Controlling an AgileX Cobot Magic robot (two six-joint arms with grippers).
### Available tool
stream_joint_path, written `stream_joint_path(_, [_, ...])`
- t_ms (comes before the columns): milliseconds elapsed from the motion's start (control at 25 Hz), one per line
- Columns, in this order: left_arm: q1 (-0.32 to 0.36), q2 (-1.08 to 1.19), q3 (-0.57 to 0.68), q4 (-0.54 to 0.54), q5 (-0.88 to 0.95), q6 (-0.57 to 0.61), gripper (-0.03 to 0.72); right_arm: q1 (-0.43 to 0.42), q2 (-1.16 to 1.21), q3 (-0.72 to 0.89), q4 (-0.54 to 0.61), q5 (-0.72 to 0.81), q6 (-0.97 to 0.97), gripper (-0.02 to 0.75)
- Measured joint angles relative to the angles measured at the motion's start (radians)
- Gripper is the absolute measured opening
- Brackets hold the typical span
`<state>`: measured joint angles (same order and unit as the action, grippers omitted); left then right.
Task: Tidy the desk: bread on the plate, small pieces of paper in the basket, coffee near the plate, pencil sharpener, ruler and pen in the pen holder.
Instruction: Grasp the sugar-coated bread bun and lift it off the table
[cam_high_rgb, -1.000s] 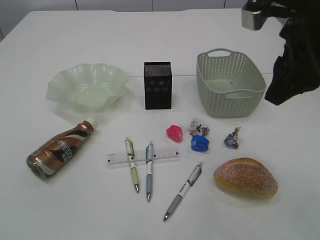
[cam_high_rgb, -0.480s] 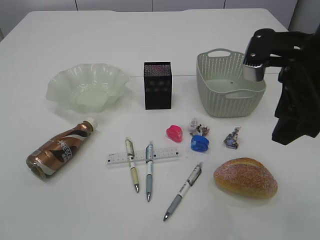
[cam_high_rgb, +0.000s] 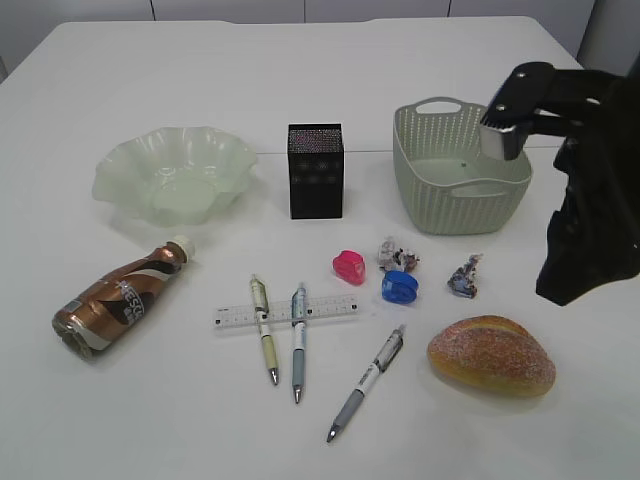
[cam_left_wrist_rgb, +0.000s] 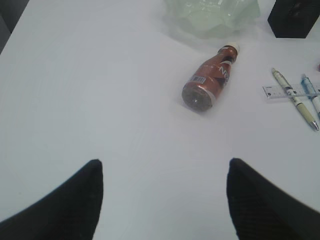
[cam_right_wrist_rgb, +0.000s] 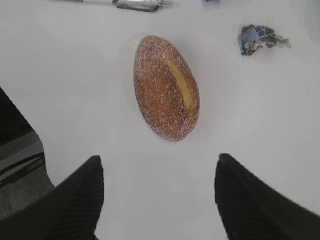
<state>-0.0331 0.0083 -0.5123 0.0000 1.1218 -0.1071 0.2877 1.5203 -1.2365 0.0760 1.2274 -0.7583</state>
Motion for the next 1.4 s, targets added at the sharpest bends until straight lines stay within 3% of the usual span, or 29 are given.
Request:
stream_joint_path(160, [0.000,0.000,0.000,0.000,0.000,0.000,0.559,0.000,0.000,0.031,-0.038,0.000,0.048,0.604])
stream_joint_path(720, [0.000,0.000,0.000,0.000,0.000,-0.002,0.559,0.000,0.130,0.032,0.010,-0.005,-0.200,0.567])
stream_joint_path(1400, [0.000,0.000,0.000,0.000,0.000,-0.002,0.559,0.000,0.221,0.032,0.023,-0.027,-0.213,0.582])
